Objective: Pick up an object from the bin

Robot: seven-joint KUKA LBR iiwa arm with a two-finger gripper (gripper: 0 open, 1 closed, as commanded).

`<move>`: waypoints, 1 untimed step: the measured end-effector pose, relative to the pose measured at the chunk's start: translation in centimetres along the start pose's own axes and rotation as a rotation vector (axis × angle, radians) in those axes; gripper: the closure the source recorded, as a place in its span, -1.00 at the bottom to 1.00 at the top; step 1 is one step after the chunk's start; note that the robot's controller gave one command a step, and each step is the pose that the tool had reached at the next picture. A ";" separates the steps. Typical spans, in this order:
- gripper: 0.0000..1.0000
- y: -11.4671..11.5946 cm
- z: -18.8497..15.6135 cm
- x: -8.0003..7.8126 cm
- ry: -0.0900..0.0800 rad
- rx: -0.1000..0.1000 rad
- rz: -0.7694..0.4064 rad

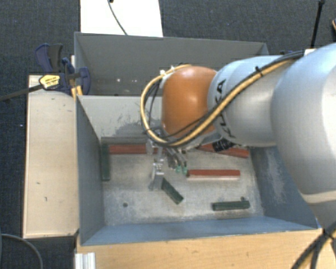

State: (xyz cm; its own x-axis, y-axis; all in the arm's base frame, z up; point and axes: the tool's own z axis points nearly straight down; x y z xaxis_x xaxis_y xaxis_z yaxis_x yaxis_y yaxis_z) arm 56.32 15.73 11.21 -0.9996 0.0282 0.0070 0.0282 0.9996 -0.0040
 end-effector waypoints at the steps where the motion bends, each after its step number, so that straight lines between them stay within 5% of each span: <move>1: -1.00 -8.5 4.2 0.7 -0.008 -0.002 -0.171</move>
Offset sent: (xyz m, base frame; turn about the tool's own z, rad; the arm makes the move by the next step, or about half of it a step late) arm -0.0102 -0.0825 -0.0421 -0.1765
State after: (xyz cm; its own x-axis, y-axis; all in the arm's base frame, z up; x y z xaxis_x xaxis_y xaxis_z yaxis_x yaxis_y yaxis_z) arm 55.35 7.21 7.00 -0.9898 -0.1424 -0.0004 -0.1424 0.9898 -0.0011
